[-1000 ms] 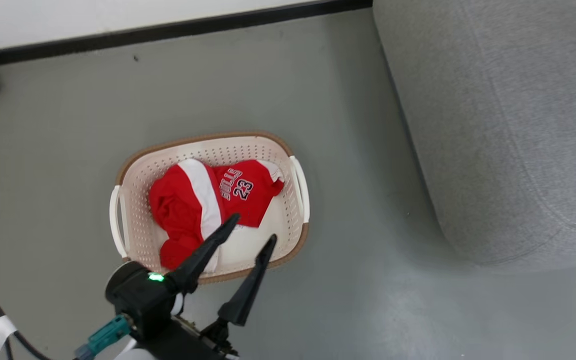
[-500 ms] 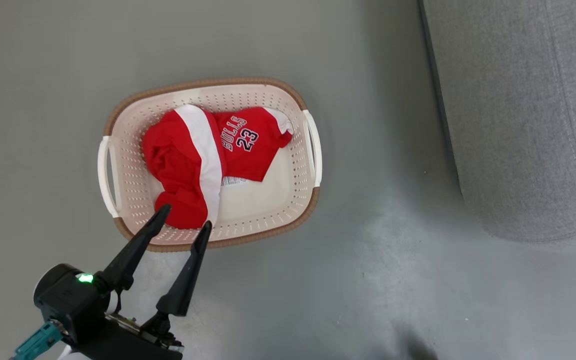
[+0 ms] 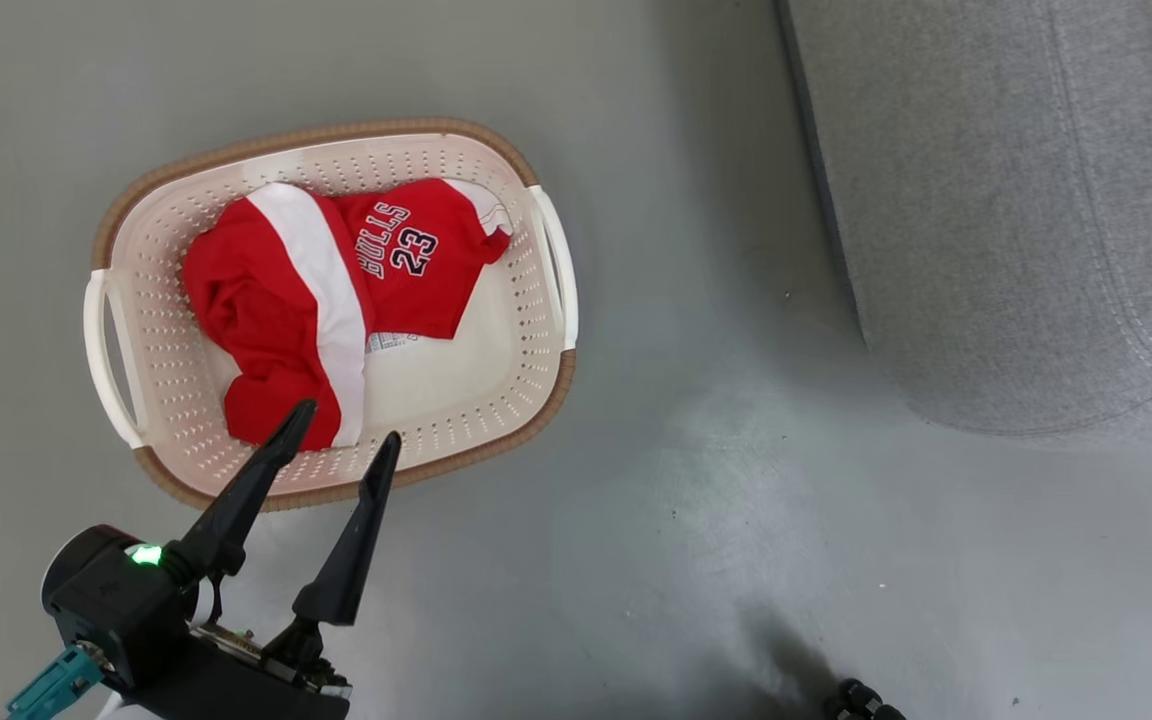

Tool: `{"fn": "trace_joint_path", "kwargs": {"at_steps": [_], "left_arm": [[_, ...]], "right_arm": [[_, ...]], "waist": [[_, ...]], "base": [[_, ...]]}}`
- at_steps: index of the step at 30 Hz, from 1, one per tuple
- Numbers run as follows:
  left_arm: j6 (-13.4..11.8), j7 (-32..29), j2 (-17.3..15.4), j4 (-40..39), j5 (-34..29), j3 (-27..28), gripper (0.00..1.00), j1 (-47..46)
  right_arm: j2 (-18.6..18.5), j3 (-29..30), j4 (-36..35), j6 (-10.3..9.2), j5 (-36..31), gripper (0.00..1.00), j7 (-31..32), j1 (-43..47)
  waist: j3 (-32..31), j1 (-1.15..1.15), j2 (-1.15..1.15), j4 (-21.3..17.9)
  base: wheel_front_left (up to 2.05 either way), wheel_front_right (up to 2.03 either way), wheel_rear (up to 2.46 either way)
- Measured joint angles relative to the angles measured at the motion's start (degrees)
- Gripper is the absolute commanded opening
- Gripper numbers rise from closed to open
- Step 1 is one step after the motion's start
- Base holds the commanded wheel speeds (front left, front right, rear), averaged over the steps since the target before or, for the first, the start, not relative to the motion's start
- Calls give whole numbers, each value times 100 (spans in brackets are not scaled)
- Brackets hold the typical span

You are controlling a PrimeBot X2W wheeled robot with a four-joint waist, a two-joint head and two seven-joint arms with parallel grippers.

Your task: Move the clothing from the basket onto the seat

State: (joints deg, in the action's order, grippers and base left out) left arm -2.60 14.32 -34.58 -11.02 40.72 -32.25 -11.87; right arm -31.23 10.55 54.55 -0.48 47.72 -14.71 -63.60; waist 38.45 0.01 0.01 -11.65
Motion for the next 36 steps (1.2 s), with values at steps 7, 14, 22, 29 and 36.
{"fn": "trace_joint_path", "kwargs": {"at_steps": [7, 14, 22, 29, 36], "left_arm": [[1, 0, 105, 48, -5, 3, 100, 55], [14, 0, 302, 81, -7, -36, 100, 69], [8, 0, 393, 159, -64, 116, 100, 253], [8, 0, 508, 188, -65, 210, 100, 419], [15, 0, 710, 257, -107, 212, 100, 424]], "right_arm": [[-78, -15, 1, 82, -332, 100, 0, 9], [-200, -55, -32, 214, -558, 100, 0, 19], [-63, 4, -227, 343, -749, 100, 0, 382], [247, 156, -480, 427, -870, 100, 0, 1212], [542, 234, -909, 506, -1110, 100, 1, 2007]], "waist": [[-160, -1, -1, -93], [-328, -1, -1, -141], [-460, -1, -1, -184], [-608, -1, -1, -314], [-816, -1, -1, -421]], "base": [[0, 0, 0], [0, 0, 0], [0, 0, 0], [0, 0, 0], [0, 0, 0]]}}
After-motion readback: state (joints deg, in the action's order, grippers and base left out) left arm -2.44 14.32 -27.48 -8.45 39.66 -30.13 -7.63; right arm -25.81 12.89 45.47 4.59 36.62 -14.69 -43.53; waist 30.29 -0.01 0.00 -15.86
